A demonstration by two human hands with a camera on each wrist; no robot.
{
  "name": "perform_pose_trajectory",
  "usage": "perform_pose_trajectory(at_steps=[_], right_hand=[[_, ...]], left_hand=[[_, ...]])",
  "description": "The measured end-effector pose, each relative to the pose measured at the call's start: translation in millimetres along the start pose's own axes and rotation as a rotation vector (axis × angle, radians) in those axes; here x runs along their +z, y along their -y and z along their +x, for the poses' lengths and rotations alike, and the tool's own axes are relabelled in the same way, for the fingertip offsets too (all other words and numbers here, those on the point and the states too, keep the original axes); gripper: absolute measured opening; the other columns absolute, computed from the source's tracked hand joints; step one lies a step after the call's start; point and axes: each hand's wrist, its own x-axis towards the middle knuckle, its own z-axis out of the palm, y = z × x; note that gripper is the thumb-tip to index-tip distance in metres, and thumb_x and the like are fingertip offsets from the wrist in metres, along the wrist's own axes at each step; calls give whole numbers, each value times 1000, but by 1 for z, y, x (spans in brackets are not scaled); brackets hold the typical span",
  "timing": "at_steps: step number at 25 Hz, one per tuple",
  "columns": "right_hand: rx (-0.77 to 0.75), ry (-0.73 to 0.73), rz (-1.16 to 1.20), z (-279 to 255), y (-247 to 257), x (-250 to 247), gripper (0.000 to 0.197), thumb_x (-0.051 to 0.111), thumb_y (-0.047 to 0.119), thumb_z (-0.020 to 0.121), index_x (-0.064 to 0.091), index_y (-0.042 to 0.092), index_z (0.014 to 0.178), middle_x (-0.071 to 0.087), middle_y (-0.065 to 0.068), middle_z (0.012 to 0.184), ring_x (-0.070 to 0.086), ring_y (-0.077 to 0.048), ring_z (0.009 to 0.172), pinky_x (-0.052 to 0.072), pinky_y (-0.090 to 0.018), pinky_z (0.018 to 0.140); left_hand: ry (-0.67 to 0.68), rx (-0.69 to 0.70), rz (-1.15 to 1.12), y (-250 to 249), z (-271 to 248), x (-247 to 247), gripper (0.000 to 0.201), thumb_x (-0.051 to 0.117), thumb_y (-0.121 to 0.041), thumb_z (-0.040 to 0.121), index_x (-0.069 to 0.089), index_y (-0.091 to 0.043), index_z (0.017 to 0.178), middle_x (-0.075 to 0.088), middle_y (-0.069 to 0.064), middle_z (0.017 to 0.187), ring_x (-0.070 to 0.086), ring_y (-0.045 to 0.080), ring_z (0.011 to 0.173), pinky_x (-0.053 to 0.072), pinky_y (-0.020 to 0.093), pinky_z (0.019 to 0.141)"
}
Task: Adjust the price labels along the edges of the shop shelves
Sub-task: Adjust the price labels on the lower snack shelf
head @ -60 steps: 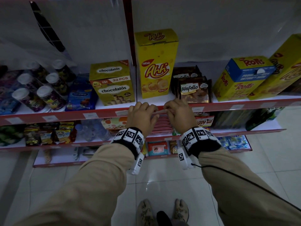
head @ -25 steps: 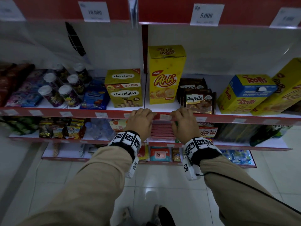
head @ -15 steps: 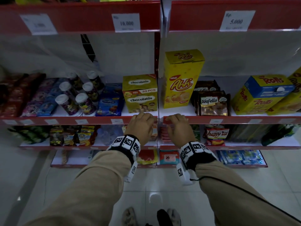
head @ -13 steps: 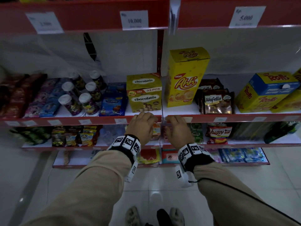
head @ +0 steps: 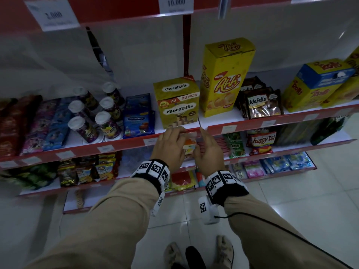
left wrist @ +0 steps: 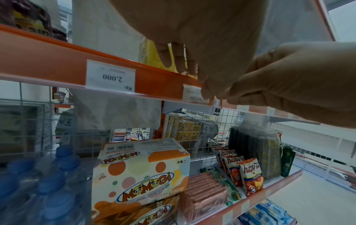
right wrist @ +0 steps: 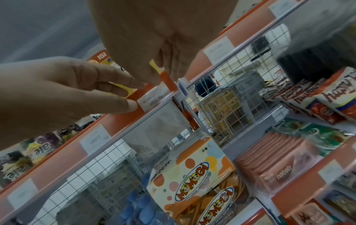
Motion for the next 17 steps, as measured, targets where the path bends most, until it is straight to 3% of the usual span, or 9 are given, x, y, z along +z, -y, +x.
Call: perform_pose_trajectory(at_steps=[7,12,17], right_hand=[[-113,81,-291,16,4,-16,43,58,8,82,59,10,124,56,-15,119,46,-36,110,41,-42,91],[-232,173,-447,26,13,-18,39,56,11,81,59,5,120,59,-16,117,48,-34,105,41,-43,86],[-283,167,-564,27,14,-16,39,61,13,75,61,9,114,59,-15,109,51,-36,98,40,-42,77]], left_hand=[[-41,-33,55,2,1,-2,51,59,-24,79,50,-15,129,50,6,124,45,29,113,36,39,88],[-23,-75,79,6,2,-2,52,57,-27,83,47,-16,132,47,6,125,41,27,113,33,38,89],[19,-123,96,2,4,-2,51,54,-30,85,44,-21,135,42,5,127,37,26,116,31,38,90]])
